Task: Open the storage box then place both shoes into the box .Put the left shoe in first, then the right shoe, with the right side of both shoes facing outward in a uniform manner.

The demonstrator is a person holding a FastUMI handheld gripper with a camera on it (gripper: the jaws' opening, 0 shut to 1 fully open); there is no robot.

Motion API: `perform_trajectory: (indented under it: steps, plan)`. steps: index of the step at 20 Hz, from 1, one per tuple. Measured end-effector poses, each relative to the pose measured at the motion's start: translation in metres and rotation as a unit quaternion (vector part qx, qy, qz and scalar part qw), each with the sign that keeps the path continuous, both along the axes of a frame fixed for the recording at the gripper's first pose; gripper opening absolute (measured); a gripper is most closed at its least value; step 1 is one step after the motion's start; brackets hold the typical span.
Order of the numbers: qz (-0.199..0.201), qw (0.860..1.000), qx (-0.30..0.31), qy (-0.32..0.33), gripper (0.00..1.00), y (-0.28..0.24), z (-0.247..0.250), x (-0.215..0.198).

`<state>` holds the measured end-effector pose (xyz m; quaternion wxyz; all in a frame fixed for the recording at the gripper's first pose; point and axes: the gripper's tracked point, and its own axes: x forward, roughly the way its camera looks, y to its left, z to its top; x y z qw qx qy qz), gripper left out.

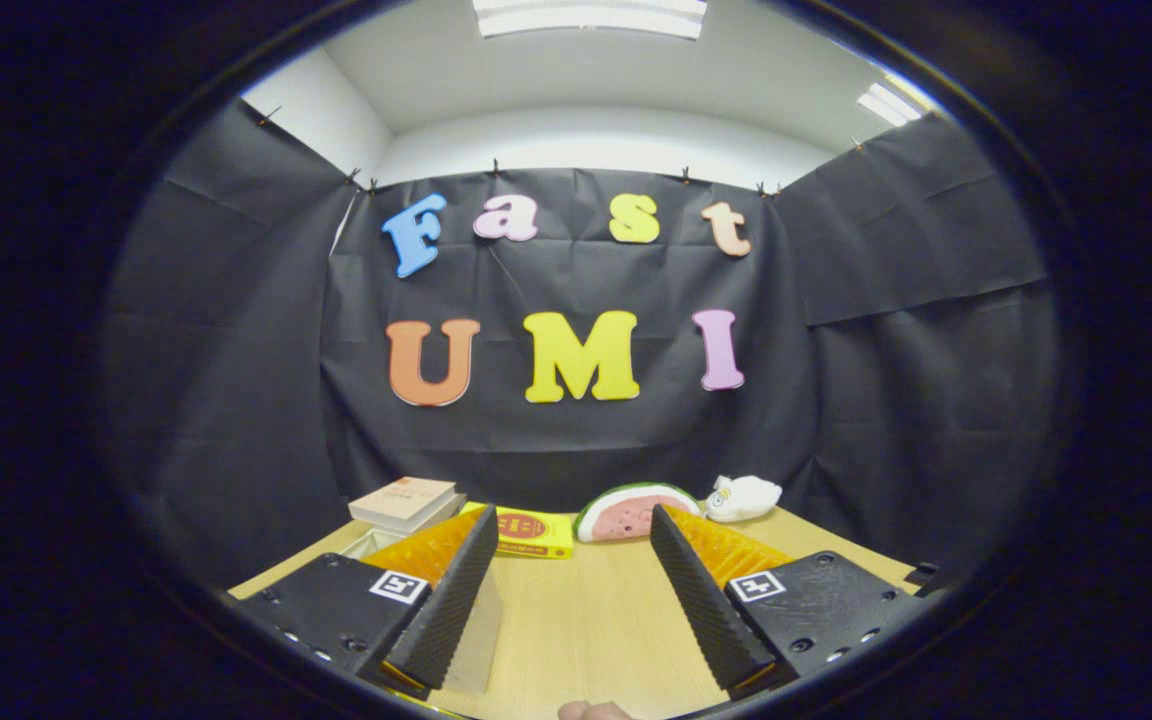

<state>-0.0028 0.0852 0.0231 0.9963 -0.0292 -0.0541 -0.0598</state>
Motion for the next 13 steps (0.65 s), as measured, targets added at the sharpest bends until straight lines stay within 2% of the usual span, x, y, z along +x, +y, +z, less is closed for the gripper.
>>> perform_trajectory:
  steps: [3,7,13]
  plan:
    - [0.012,1.000,-0.008,0.008,0.93,-0.006,-0.015,-0.010]
    - [0.007,1.000,-0.016,0.006,0.93,-0.020,-0.023,-0.012]
    - [0.006,1.000,0.005,0.006,0.93,-0.033,-0.028,-0.012]
